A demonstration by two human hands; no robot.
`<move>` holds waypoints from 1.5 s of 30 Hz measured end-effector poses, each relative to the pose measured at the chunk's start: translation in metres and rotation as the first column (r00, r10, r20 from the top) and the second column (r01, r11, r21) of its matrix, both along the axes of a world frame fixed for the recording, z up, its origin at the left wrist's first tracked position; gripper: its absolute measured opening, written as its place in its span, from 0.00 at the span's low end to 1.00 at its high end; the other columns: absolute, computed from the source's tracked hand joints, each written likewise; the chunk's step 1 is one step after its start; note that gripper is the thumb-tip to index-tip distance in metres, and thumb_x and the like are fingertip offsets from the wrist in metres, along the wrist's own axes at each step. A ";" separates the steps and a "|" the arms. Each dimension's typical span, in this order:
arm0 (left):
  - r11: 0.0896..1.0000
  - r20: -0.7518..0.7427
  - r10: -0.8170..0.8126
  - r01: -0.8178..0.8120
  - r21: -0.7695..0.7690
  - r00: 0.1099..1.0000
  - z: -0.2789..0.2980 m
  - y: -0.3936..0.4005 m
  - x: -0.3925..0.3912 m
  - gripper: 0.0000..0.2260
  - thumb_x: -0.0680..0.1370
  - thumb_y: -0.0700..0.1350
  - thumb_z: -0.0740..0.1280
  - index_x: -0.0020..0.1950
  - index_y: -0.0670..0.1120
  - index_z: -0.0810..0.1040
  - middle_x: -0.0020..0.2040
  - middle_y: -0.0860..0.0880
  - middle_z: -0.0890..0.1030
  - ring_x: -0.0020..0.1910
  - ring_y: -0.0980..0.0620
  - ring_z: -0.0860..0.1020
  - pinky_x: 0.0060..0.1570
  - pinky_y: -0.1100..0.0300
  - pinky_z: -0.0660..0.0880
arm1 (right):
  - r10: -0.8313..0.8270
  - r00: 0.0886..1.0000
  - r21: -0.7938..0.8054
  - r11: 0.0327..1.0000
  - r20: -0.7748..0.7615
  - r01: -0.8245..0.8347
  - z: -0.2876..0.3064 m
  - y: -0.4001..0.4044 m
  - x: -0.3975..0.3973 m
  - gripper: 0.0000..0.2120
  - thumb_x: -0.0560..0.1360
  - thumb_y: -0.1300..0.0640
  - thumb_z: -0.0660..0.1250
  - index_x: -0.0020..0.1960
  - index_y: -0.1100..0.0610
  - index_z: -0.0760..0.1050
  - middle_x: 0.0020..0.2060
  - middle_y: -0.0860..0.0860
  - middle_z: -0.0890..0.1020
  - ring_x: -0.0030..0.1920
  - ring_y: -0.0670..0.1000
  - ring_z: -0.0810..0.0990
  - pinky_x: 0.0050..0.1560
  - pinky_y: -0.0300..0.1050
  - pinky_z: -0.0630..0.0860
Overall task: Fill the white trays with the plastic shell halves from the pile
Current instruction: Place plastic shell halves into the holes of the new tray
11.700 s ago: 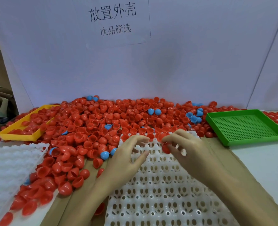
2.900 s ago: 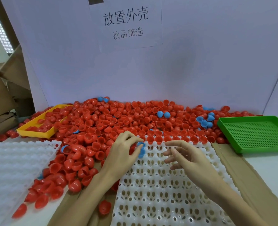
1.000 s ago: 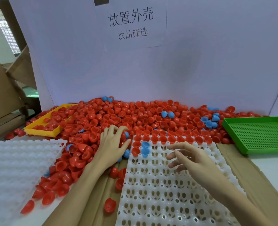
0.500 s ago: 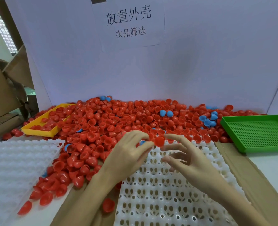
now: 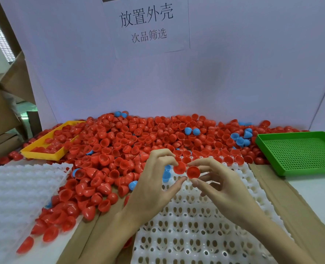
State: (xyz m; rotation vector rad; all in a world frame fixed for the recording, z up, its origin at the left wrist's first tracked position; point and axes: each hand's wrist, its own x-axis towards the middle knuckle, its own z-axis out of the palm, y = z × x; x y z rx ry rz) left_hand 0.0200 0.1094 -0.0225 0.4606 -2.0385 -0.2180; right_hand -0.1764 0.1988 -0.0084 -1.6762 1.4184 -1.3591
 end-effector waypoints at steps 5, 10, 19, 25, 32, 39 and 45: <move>0.988 0.037 -0.019 0.013 0.154 0.999 0.000 0.003 0.000 0.13 0.82 0.45 0.73 0.64 0.51 0.76 0.58 0.59 0.79 0.61 0.54 0.80 0.62 0.63 0.75 | 0.014 1.000 0.011 1.000 -0.010 -0.014 -0.001 0.001 0.002 0.10 0.81 0.51 0.69 0.61 0.45 0.80 0.48 0.46 0.86 0.46 0.50 0.87 0.43 0.45 0.84; 0.849 -0.032 -0.093 0.096 0.520 0.995 0.002 0.008 -0.004 0.06 0.86 0.48 0.64 0.60 0.55 0.79 0.48 0.53 0.83 0.49 0.48 0.83 0.52 0.56 0.80 | 0.025 0.994 0.028 0.999 0.102 -0.028 0.001 0.001 0.004 0.16 0.80 0.43 0.66 0.66 0.44 0.78 0.48 0.49 0.85 0.47 0.52 0.87 0.42 0.47 0.83; 0.758 -0.061 -0.161 0.163 0.631 0.985 0.006 0.010 -0.002 0.16 0.88 0.55 0.56 0.57 0.50 0.81 0.37 0.47 0.83 0.34 0.45 0.82 0.41 0.47 0.82 | -0.034 0.999 -0.024 0.999 -0.025 0.034 -0.005 0.002 0.011 0.12 0.81 0.57 0.71 0.58 0.41 0.80 0.48 0.43 0.85 0.47 0.50 0.87 0.42 0.45 0.84; 0.917 -0.042 -0.053 0.065 0.393 0.998 0.005 0.008 -0.003 0.11 0.83 0.60 0.66 0.56 0.54 0.75 0.50 0.54 0.79 0.49 0.48 0.81 0.48 0.58 0.78 | -0.154 0.981 0.084 0.986 0.120 0.144 -0.005 0.001 0.006 0.05 0.82 0.56 0.70 0.56 0.50 0.82 0.41 0.49 0.88 0.39 0.51 0.88 0.38 0.42 0.82; 0.969 0.089 -0.044 0.020 0.248 0.995 0.000 0.011 -0.007 0.09 0.82 0.51 0.72 0.62 0.54 0.82 0.53 0.60 0.79 0.52 0.52 0.81 0.51 0.61 0.78 | -0.061 0.954 0.240 0.971 0.292 -0.012 -0.003 0.002 0.008 0.15 0.79 0.45 0.70 0.57 0.56 0.84 0.45 0.52 0.89 0.43 0.55 0.89 0.42 0.43 0.85; 0.814 -0.047 -0.072 0.086 0.575 0.996 0.007 0.007 -0.003 0.08 0.79 0.47 0.75 0.56 0.58 0.85 0.49 0.57 0.87 0.52 0.54 0.86 0.54 0.55 0.82 | 0.064 0.986 0.193 0.977 0.156 -0.094 -0.005 0.000 0.010 0.16 0.81 0.46 0.66 0.65 0.51 0.81 0.52 0.47 0.89 0.49 0.51 0.89 0.47 0.49 0.86; 0.862 0.054 -0.080 0.042 0.505 0.995 0.009 0.003 0.002 0.08 0.79 0.48 0.76 0.58 0.54 0.87 0.53 0.61 0.86 0.57 0.57 0.84 0.56 0.61 0.80 | 0.076 0.997 0.184 0.980 -0.011 -0.073 -0.006 0.001 0.011 0.21 0.85 0.64 0.63 0.72 0.43 0.74 0.55 0.43 0.87 0.53 0.47 0.87 0.49 0.44 0.85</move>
